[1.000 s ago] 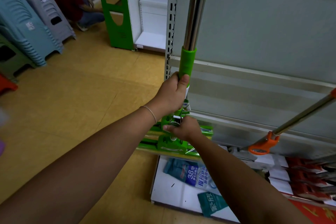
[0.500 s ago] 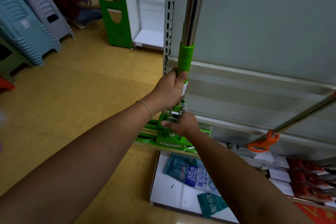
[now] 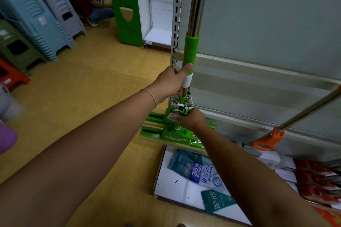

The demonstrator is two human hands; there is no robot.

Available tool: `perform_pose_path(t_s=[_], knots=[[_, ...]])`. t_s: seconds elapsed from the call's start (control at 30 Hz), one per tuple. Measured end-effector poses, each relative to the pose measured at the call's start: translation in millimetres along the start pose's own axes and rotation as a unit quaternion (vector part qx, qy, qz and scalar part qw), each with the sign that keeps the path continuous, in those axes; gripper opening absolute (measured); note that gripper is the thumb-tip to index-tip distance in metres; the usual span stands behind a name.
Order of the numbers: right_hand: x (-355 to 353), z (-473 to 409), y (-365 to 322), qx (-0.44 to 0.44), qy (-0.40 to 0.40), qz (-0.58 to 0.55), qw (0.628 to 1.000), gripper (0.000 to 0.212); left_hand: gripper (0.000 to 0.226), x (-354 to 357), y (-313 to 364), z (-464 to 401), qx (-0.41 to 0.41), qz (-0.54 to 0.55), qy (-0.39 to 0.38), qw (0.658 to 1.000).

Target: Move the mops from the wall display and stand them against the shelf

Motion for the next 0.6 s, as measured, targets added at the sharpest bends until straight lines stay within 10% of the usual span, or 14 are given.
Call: perform_pose_path(t_s=[0.6], knots=[[-82, 58, 3, -0.085, 0.084, -0.046, 0.992, 0.058, 0.035, -2, -14, 76, -0.029, -0.028, 0.027, 0.999]])
Point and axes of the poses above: each hand's wrist, its own z-axis away from the middle knuckle, its own x-axis out of the palm, y = z × x, the point moved 2 cm from there along -z, towards the middle knuckle, and after that the axes turned 9 degrees about y, right-handed, at the moved point
